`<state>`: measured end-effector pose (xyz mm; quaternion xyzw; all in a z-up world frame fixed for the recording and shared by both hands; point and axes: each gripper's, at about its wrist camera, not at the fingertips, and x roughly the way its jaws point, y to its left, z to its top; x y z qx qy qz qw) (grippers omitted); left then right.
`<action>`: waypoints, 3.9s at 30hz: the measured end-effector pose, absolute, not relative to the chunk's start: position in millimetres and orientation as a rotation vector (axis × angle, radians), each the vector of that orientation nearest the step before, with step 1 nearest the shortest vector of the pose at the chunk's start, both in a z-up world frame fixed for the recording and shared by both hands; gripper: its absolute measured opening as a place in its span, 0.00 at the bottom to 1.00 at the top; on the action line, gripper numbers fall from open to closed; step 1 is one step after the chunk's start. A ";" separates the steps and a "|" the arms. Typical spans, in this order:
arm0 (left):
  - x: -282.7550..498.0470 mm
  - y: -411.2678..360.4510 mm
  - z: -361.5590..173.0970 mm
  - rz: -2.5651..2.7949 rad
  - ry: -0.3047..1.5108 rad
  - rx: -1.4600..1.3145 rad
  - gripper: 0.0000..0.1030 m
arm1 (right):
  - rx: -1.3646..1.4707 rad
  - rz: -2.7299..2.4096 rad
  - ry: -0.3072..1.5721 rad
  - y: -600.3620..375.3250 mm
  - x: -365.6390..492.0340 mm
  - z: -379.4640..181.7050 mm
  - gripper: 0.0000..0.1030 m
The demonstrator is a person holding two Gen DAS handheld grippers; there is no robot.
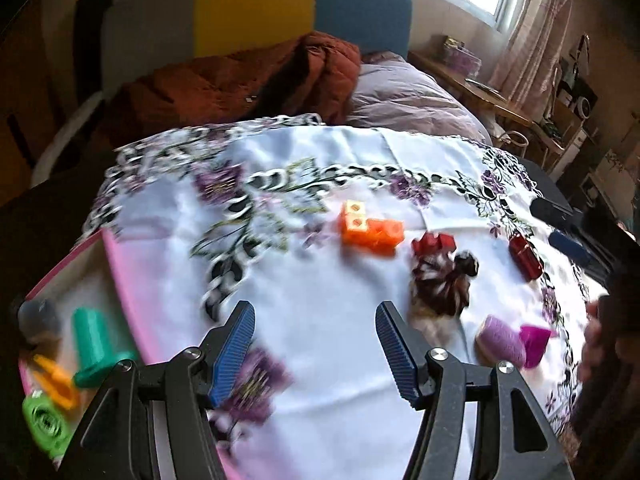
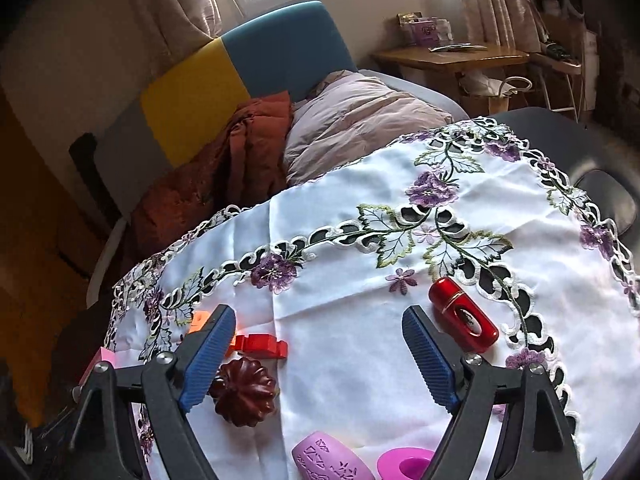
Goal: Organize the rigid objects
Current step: 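Move both tools back over the toys on the cloth, then close the left tool on the orange cube piece while the right tool approaches the brown fluted piece, then close the right tool on the brown fluted piece, then carry the orange cube piece into the tray and open the left tool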
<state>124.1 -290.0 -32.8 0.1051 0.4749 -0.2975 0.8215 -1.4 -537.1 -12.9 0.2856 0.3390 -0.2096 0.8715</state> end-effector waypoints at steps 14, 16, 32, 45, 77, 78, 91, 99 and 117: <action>169.0 -383.0 -67.5 -0.721 1.045 0.294 0.75 | 0.664 -0.403 0.710 -542.6 -0.6 -16.2 0.86; 173.0 -388.9 -72.6 -0.720 1.050 0.312 0.75 | 0.664 -0.397 0.709 -542.0 0.2 -16.0 0.86; 161.9 -345.8 -91.9 -0.641 1.092 0.260 0.61 | 0.622 -0.366 0.741 -534.0 8.6 -18.7 0.86; 58.7 -290.7 -90.8 -0.619 1.015 0.290 0.59 | 0.457 -0.217 0.787 -491.8 27.5 -18.5 0.75; 30.0 -272.8 -76.1 -0.650 0.925 0.249 0.58 | 0.261 -0.128 0.952 -448.9 59.8 -54.9 0.24; 26.3 -271.4 -69.9 -0.657 0.910 0.249 0.58 | 0.257 -0.129 0.951 -448.1 59.7 -54.8 0.24; -1.1 -232.4 -5.1 -0.651 0.745 0.237 0.58 | 0.235 -0.134 0.953 -444.4 60.1 -56.2 0.24; 1.8 -201.7 3.2 -0.594 0.747 0.199 0.58 | 0.213 -0.138 0.954 -442.9 59.8 -55.8 0.24; 16.2 -155.7 -5.0 -0.518 0.811 0.103 0.58 | 0.120 -0.151 0.943 -431.9 60.2 -55.9 0.24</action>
